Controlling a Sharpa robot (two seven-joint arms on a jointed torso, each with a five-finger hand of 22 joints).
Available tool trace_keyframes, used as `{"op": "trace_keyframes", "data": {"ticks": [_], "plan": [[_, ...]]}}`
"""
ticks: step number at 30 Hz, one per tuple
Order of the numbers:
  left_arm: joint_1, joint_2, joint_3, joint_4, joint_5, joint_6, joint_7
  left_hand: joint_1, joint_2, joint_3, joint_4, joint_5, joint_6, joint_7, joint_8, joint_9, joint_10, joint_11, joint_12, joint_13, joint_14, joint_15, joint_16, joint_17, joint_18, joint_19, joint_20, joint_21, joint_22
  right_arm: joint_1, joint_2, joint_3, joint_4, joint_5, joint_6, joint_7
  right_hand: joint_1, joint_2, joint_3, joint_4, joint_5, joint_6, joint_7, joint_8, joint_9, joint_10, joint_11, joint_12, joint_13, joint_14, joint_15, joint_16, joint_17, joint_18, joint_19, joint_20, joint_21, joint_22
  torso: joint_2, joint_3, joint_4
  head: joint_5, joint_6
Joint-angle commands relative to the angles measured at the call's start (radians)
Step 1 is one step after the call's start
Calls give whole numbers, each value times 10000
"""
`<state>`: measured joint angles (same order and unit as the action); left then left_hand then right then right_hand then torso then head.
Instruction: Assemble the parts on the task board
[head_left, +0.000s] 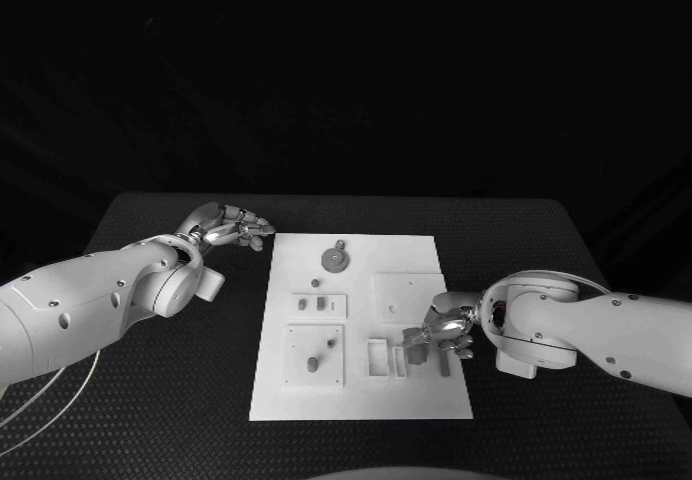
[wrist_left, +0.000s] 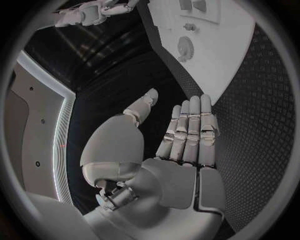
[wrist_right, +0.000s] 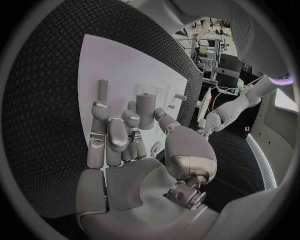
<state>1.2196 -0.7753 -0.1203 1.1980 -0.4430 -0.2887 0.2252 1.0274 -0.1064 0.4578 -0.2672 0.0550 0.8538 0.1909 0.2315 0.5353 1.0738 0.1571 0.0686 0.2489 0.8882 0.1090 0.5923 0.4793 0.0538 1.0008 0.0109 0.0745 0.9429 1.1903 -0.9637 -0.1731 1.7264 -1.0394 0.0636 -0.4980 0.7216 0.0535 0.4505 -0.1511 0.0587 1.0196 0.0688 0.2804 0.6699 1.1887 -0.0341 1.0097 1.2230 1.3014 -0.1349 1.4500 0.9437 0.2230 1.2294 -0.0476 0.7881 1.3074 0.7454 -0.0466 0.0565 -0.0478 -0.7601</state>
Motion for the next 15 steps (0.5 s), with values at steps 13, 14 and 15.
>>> {"op": "trace_keyframes", "data": {"ticks": [13, 14, 15], "plan": [[7, -5, 2, 43, 62, 141, 56, -120, 13, -4, 78, -37, -26, -26, 60, -17, 42, -32, 4, -18, 53, 10, -47, 24, 181, 14, -1, -36, -14, 45, 392, -10, 42, 1588, 88, 3, -480, -314, 1339, -935, 58, 236, 85, -96, 37, 107, -2, -86, 16, -28, -61, -65, -115, 388, 85, -2, -18, 177, 4, -12, -3, 31, -33], [7, -8, 2, 43, 62, 142, 55, -120, 13, -5, 78, -37, -26, -26, 60, -17, 42, -32, 3, -18, 53, 10, -48, 24, 181, 14, -1, -36, -14, 45, 459, -10, 15, 1592, 95, 2, -499, -323, 1349, -924, 58, 235, 85, -100, 37, 107, -1, -90, 16, -35, -61, -71, -130, 388, 84, -2, -21, 177, 4, -11, 0, 33, -36], [8, -8, 2, 43, 62, 140, 52, -120, 13, -5, 78, -37, -26, -26, 61, -17, 42, -31, 3, -19, 53, 10, -49, 25, 181, 13, -1, -36, -14, 45, 524, -11, -26, 1593, 95, 1, -514, -330, 1359, -914, 58, 233, 86, -104, 37, 107, 0, -94, 15, -39, -60, -76, -139, 388, 83, -2, -24, 177, 6, -9, 1, 45, -32]]}}
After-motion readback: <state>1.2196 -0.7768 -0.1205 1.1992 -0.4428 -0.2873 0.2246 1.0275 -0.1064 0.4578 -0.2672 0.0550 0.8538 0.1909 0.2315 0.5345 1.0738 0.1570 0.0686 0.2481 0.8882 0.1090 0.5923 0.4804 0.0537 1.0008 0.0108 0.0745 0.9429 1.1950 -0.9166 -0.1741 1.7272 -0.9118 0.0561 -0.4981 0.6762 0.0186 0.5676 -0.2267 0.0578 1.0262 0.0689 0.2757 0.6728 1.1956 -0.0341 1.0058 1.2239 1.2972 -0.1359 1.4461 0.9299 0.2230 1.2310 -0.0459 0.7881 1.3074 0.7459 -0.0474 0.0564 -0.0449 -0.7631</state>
